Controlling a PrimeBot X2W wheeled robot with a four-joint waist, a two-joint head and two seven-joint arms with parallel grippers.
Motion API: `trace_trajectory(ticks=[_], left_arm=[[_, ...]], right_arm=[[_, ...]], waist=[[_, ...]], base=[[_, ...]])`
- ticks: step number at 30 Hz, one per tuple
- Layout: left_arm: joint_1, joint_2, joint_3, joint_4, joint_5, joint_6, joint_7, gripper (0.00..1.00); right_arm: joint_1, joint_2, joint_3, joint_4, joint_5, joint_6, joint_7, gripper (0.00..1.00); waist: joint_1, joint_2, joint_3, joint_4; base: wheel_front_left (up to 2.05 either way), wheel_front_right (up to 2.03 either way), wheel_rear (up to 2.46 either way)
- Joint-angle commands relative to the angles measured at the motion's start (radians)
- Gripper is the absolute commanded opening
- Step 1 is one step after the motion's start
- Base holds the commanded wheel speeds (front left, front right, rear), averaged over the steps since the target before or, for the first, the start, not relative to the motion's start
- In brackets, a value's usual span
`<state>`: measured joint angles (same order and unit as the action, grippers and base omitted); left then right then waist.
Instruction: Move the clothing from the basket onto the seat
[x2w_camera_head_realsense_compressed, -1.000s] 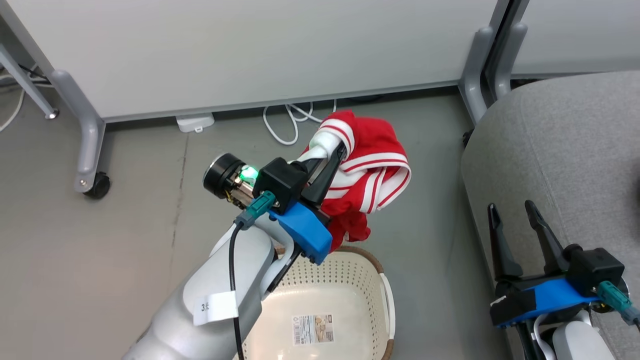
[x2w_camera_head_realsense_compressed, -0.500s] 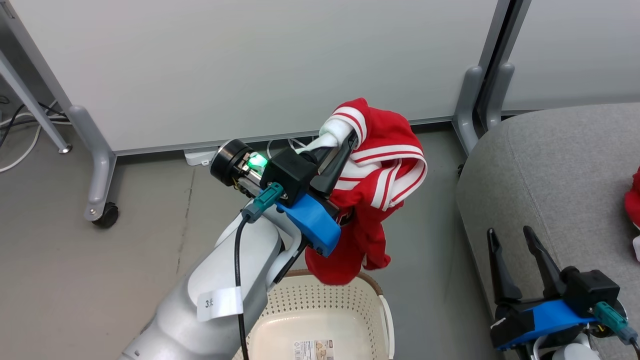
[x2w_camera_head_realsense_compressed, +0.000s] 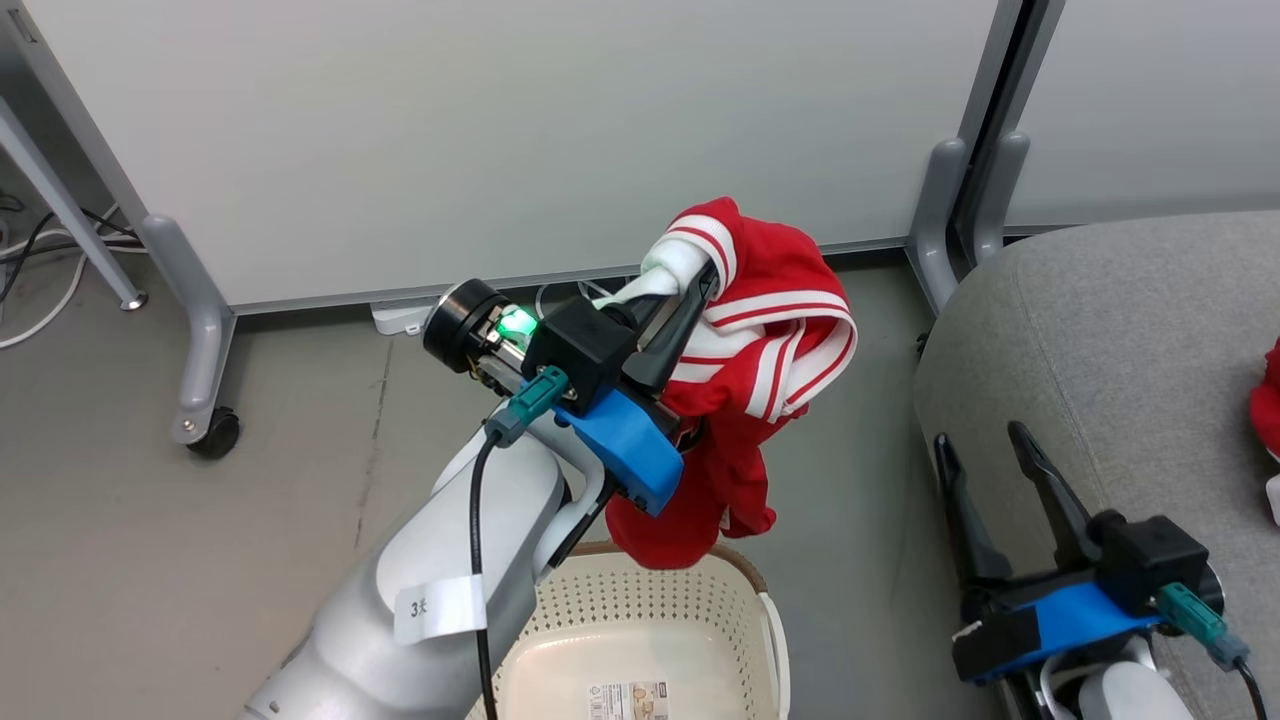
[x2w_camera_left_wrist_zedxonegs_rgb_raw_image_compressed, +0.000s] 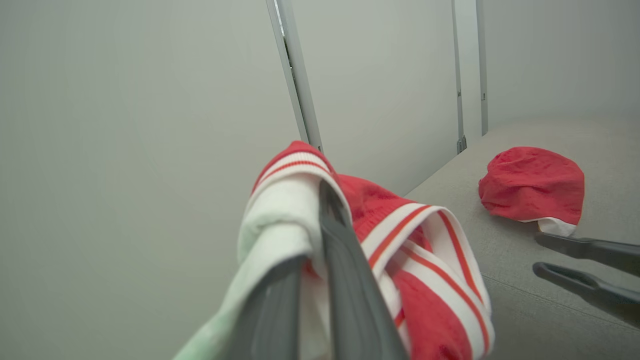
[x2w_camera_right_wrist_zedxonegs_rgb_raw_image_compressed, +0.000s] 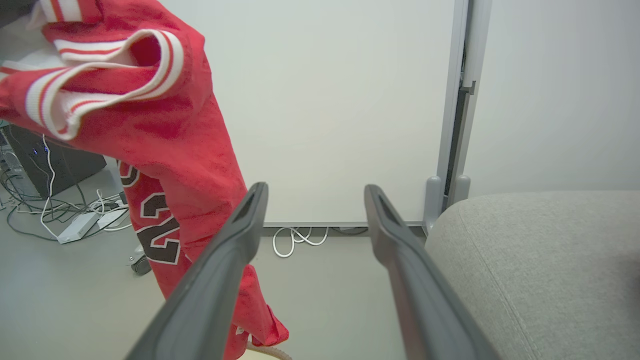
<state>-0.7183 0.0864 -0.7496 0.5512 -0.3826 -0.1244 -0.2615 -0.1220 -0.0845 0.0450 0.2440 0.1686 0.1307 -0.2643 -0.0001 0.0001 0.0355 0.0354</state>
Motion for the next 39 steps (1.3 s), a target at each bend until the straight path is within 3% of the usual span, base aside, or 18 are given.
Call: trace_trajectory(ticks=[1,19,39], left_arm=[[0.001,0.002,0.006,-0.004,0.006,-0.005,-0.005,0.0],[-0.014,-0.004,0.008,-0.012,0.022,-0.001,-0.005,0.0],[-0.043,-0.029,-0.044,-0.036,0.027,-0.006,-0.005,0.0]], right_arm=[[-0.018,-0.009,0.013,-0.008,-0.002,0.0,0.0,1.0],[-0.175,-0.055,0.198,-0.041,0.022,0.0,0.0,1.0],[-0.398,-0.043,0.266,0.215,0.012,0.0,0.0,1.0]], waist=[[0.0001,-0.0001,0.002,0.0],[0.0001,-0.0001,0.037,0.008],[0.0001,-0.0001,0.091,0.057]], base=[[0.0,0.0,0.0],[0.0,0.0,0.0],[0.0,0.0,0.0]])
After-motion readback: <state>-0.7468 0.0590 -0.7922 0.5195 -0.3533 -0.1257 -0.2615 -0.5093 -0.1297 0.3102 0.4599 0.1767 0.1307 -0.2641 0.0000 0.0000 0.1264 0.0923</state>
